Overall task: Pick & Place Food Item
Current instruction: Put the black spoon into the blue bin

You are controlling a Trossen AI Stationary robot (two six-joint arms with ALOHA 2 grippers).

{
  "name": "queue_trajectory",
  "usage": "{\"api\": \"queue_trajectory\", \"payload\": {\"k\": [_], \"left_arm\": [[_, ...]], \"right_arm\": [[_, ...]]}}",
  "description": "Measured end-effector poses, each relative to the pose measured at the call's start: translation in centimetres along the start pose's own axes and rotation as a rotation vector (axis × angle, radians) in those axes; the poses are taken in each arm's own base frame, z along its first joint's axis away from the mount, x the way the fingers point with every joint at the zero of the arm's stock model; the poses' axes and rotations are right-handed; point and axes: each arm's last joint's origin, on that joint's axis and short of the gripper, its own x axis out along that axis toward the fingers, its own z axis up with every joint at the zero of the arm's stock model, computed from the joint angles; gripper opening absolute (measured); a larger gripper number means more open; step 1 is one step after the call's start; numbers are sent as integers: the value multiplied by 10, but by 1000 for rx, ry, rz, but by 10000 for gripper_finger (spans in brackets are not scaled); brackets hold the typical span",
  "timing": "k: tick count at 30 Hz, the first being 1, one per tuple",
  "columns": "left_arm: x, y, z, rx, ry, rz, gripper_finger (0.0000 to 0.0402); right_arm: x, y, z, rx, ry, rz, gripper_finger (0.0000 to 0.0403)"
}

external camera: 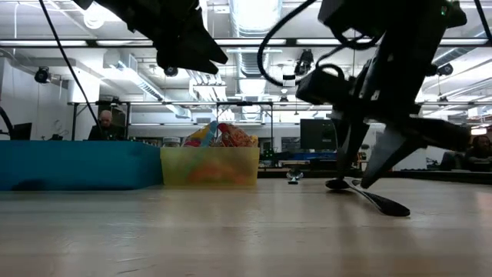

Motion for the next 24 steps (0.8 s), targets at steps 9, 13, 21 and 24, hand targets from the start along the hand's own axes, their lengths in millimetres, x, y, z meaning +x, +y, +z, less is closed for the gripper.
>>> {"api": "queue_trajectory", "payload": {"k": [9, 13, 21, 24], "left_arm": [[0, 0, 0, 2, 3, 0, 253], [0, 0, -1, 3, 5, 1, 253], [0, 0, -1, 4, 7, 1, 253], [0, 0, -1, 4, 7, 1, 253]], "right_arm": [[14, -1, -2, 15, -18, -35, 146], [13, 0, -1, 12, -17, -35, 146], [13, 0, -1, -17, -15, -45, 87], [14, 0, -1, -27, -16, -45, 46]]}}
